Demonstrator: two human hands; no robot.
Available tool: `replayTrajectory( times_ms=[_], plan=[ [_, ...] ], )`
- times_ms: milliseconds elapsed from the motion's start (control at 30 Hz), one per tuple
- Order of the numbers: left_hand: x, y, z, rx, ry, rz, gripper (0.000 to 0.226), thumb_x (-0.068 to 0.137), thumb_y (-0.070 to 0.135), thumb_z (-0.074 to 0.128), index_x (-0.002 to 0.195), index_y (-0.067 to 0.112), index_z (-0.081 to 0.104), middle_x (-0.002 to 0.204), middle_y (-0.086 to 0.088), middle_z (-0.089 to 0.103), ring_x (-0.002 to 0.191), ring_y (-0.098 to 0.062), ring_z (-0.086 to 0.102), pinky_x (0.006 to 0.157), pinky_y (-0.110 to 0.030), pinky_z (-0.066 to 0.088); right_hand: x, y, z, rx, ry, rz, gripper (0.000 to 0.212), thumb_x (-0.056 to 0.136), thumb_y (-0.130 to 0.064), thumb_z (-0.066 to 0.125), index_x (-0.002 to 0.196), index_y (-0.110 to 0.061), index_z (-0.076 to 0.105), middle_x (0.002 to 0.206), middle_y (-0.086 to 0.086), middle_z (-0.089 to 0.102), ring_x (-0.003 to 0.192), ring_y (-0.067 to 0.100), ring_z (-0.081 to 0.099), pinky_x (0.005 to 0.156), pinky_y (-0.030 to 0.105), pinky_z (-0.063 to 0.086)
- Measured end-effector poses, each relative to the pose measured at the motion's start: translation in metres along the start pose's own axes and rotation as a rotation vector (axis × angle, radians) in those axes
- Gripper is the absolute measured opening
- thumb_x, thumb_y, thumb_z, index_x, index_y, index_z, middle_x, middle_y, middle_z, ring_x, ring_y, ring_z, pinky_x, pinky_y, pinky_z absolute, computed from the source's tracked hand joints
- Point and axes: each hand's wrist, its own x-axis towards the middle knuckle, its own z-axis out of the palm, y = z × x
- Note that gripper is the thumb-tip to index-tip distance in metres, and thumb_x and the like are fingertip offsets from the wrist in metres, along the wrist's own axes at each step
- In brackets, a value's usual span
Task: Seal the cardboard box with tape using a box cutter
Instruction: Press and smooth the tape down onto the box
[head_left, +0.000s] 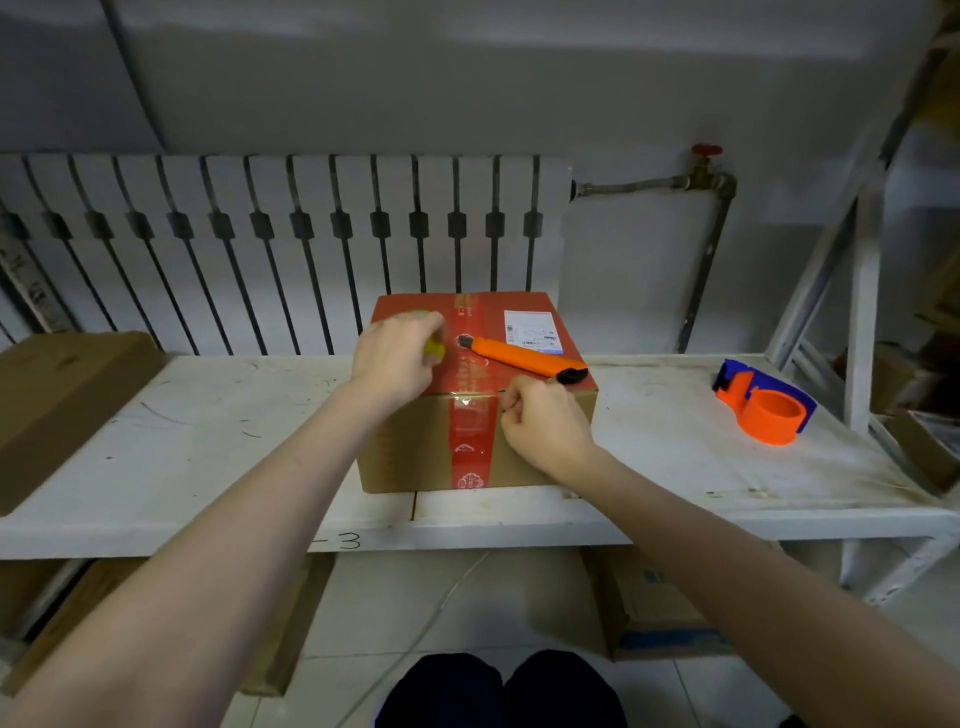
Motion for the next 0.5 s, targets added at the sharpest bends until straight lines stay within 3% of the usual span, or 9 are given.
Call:
replayTrajectory(
  times_ms=[67,167,333,500],
  plan=[
    [0.004,-0.007,0.008,0.014,-0.07,0.0,0.022,0.082,0.01,0.062,0.1,0.02,0.054,0.112,-0.001,0.061,0.11,-0.027,0.056,0.099,-0.046,0.039,0.001,0.002,0.004,0.014,-0.004,0.004,0.008,0.084,-0.012,0.051,0.087,-0.017,0.055,0.082,0.003,0.065,0.074,0.023,0.061,0.061,0.036,0.053],
    [0.005,-0.015,0.018,0.025,-0.092,-0.027,0.03,0.081,0.007,0.062,0.106,0.022,0.054,0.124,-0.005,0.049,0.119,-0.028,0.048,0.113,-0.049,0.027,0.0,0.003,0.012,0.05,-0.017,0.024,0.009,0.084,-0.013,0.051,0.091,-0.018,0.052,0.08,0.002,0.065,0.073,0.021,0.062,0.061,0.037,0.053],
    [0.003,-0.024,0.023,0.073,-0.079,-0.02,0.048,0.082,0.007,0.063,0.125,0.027,0.054,0.14,-0.008,0.034,0.132,-0.033,0.035,0.116,-0.047,0.019,-0.007,-0.002,0.023,0.315,-0.025,0.14,0.009,0.085,-0.017,0.057,0.092,-0.018,0.051,0.072,-0.004,0.064,0.07,0.014,0.064,0.067,0.037,0.056],
    [0.001,-0.026,0.022,0.11,-0.136,-0.013,0.076,0.086,0.007,0.06,0.148,0.029,0.021,0.154,-0.01,0.024,0.142,-0.032,0.022,0.118,-0.047,0.014,-0.008,-0.005,0.025,0.491,0.021,0.205,0.015,0.081,-0.009,0.06,0.082,-0.021,0.05,0.068,0.001,0.059,0.068,0.015,0.059,0.072,0.039,0.056]
  ],
)
